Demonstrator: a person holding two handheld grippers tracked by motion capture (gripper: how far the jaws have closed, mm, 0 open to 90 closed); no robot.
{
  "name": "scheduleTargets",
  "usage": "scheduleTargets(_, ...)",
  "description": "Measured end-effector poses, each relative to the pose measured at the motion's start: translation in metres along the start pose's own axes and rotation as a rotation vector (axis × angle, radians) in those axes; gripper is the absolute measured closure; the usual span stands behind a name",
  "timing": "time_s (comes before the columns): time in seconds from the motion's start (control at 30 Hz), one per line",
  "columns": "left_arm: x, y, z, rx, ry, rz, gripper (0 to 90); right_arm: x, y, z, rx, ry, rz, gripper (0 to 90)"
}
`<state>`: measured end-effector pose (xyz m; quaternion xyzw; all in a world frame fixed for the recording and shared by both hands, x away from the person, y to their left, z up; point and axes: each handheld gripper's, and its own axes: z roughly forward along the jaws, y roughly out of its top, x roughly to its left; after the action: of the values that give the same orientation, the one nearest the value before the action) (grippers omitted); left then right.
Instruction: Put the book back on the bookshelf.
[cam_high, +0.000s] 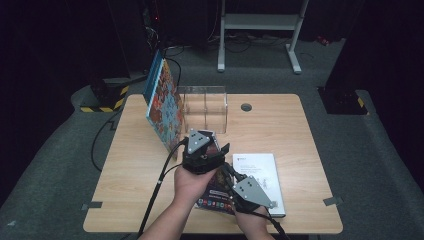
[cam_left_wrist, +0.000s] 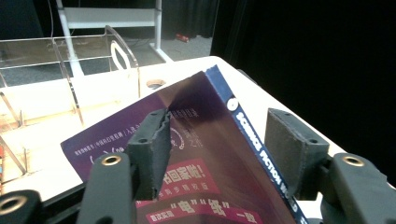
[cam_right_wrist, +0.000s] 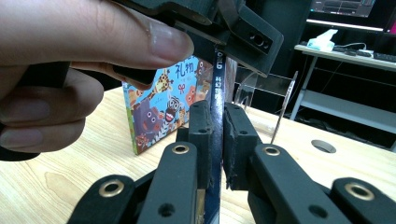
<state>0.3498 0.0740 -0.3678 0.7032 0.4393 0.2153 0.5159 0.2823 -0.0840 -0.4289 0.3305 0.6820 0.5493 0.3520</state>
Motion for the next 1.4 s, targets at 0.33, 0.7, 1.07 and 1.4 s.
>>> scheduleTargets(0.33, -0.010, -0.003, 0.001, -0.014, 0.036, 0.051, 52.8, 0.000, -0.003, 0.000, 0.000, -0.001, -0.004, 81.6)
scheduleTargets(0.7, -0.013, 0.000, -0.002, -0.036, 0.025, 0.040, 63.9, 0.000, -0.005, 0.001, -0.019, -0.016, -0.016, 79.4)
scheduleTargets(1.07, -0.017, -0.002, -0.002, -0.065, 0.008, 0.036, 72.2, 0.001, -0.008, 0.002, -0.029, -0.018, -0.021, 75.2)
scheduleTargets(1.4, -0.026, -0.002, -0.001, -0.111, -0.041, 0.055, 83.0, -0.003, -0.009, 0.002, -0.029, 0.008, 0.021, 73.0)
